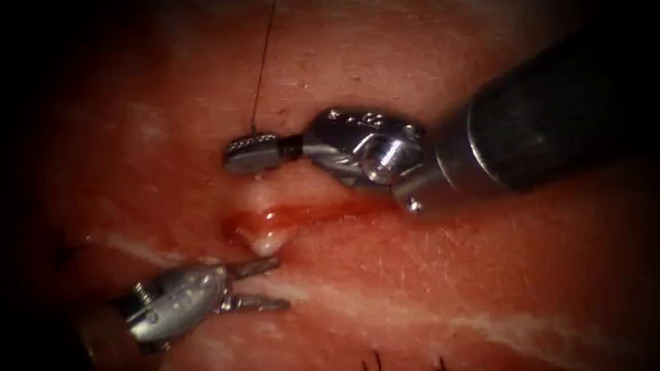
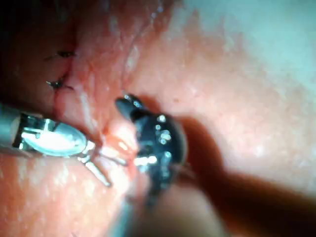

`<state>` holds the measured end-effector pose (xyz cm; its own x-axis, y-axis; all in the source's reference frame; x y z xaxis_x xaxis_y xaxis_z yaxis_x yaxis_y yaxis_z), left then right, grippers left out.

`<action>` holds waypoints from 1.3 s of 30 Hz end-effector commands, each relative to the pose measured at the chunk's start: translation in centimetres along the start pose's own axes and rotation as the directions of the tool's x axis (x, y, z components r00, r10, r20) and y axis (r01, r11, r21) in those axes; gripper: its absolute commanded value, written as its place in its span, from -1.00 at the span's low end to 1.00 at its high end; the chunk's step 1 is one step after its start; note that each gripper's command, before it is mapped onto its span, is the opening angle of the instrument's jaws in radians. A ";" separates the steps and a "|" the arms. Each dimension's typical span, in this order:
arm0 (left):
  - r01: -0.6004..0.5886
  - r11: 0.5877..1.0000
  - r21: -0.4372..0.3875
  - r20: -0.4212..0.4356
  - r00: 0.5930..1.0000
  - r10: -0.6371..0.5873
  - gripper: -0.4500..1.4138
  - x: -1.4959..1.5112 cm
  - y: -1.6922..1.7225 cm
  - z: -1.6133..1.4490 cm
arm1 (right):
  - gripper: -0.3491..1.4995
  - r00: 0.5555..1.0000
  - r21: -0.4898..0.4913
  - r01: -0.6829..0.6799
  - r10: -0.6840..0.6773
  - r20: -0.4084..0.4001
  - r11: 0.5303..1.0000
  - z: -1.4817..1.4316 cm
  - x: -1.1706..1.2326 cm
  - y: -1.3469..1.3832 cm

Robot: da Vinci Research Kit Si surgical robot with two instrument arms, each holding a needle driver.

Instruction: Wound Closure

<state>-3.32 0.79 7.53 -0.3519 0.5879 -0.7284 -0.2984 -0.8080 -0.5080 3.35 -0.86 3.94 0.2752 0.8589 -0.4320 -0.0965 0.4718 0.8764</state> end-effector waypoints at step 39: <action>0.001 1.000 -0.008 0.008 1.000 -0.001 -0.44 -0.07 0.04 0.05 | -1.00 0.927 -0.209 0.374 -0.372 0.050 0.903 -0.01 0.04 0.27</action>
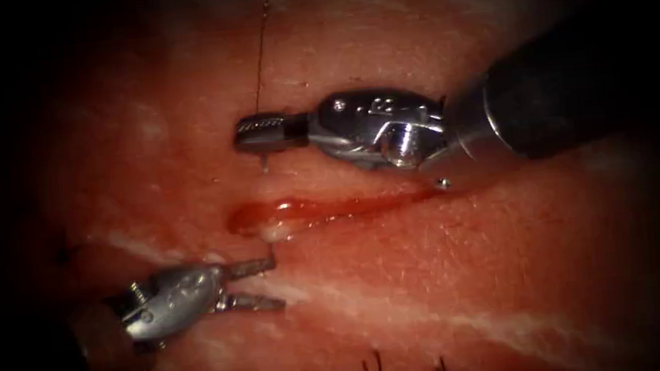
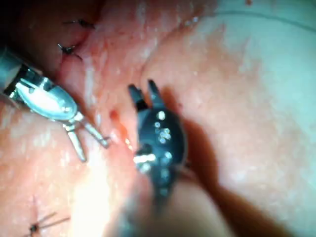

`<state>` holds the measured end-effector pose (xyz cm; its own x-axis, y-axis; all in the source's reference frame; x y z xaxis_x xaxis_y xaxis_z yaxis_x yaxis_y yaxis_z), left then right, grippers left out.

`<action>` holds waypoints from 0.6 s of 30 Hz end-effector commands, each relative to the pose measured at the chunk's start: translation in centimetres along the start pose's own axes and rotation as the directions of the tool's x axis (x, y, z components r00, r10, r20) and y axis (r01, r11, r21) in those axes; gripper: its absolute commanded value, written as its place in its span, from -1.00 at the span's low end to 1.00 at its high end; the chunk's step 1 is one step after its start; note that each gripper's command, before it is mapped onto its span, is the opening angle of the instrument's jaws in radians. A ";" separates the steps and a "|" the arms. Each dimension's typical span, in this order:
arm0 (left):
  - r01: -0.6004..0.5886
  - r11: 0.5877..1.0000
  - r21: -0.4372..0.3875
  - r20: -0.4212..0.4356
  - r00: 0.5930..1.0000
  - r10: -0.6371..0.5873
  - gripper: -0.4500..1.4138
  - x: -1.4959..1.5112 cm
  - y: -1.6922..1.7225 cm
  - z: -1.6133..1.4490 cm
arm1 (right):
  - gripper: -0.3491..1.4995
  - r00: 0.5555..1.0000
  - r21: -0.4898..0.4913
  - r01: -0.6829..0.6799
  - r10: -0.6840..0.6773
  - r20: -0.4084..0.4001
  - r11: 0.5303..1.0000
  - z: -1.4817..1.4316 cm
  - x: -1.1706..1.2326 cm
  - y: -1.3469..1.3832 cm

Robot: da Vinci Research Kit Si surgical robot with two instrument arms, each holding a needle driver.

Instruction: Wound Closure

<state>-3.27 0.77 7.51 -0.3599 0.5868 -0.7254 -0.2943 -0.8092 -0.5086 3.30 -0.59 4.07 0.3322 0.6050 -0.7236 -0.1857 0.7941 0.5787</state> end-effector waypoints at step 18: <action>0.002 1.000 -0.005 0.000 1.000 -0.002 -0.46 -0.07 0.00 0.07 | -1.00 0.972 0.140 -0.191 0.168 0.164 0.971 0.03 -0.20 -0.46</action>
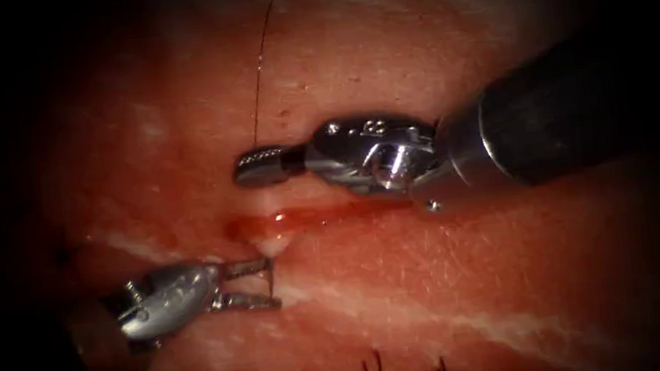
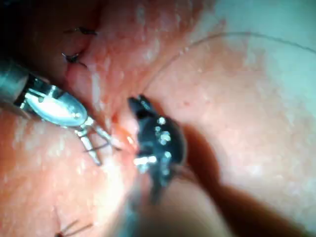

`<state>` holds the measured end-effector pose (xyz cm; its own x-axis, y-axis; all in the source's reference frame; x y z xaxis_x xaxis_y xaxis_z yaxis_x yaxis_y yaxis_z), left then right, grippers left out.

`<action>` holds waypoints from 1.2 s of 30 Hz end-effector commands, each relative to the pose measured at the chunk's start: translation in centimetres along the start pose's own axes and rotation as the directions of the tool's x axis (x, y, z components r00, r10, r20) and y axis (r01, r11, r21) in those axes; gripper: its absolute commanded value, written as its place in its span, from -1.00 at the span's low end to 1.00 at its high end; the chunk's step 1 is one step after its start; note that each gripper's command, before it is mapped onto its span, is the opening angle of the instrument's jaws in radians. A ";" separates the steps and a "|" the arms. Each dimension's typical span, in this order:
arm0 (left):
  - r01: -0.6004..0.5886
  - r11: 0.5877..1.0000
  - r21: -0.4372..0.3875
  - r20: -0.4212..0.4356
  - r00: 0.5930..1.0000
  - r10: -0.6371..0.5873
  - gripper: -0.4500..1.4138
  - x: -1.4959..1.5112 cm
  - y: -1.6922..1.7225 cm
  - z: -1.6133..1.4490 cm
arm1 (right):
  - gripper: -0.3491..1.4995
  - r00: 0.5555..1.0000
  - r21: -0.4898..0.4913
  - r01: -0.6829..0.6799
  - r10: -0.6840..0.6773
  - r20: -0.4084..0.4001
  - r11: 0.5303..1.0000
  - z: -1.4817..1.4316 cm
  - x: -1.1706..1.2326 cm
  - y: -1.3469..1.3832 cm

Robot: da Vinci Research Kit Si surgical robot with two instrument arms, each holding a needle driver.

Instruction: Wound Closure

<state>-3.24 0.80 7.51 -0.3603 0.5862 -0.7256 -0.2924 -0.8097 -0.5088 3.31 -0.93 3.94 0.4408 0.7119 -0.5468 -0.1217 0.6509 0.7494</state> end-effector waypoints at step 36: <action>-0.561 0.807 0.183 0.028 0.824 0.566 -0.83 0.15 -0.11 0.19 | 0.05 0.986 -0.051 -0.041 0.032 -0.166 0.998 -0.34 -0.12 0.45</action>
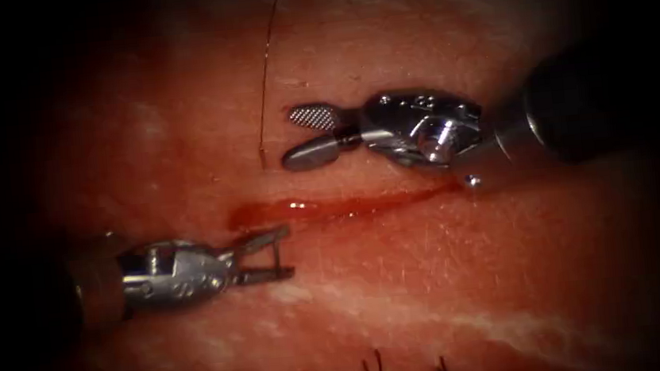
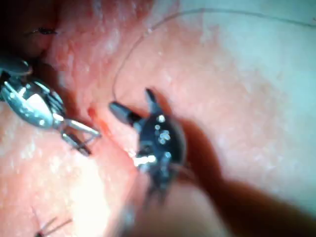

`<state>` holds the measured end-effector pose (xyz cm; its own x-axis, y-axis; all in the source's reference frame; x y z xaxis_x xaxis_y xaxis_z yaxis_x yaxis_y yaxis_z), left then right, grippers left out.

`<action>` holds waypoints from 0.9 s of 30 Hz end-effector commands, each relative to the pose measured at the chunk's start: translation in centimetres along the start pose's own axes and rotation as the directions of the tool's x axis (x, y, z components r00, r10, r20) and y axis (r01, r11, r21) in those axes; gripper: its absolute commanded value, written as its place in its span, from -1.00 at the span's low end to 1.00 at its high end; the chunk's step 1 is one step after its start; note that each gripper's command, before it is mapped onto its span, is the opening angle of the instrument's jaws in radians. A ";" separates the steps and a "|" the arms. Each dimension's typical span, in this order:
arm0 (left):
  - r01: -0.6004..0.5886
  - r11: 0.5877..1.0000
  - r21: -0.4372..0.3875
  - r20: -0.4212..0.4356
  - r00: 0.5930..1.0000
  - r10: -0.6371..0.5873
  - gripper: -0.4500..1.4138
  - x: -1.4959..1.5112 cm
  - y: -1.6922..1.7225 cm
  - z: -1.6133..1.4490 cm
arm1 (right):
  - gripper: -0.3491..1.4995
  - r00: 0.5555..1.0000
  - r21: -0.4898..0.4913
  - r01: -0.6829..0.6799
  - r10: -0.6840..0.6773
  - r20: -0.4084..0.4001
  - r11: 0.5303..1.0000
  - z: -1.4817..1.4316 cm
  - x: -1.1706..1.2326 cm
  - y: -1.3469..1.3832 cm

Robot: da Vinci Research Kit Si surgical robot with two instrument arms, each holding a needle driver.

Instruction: Wound Closure

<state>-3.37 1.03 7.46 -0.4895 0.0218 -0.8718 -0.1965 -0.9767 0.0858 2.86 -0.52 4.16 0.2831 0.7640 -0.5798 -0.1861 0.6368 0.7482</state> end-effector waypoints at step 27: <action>0.461 0.823 -0.331 -0.158 0.833 -0.530 -1.00 0.86 0.18 -0.29 | 0.11 1.000 0.019 0.016 -0.016 0.006 1.000 -0.17 -0.34 -0.29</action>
<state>-3.51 0.87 6.51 -0.1647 0.5041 -0.8478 -0.1113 -0.8636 -0.4918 2.67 -0.83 4.04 0.2894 0.7511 -0.5934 -0.1654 0.6499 0.7418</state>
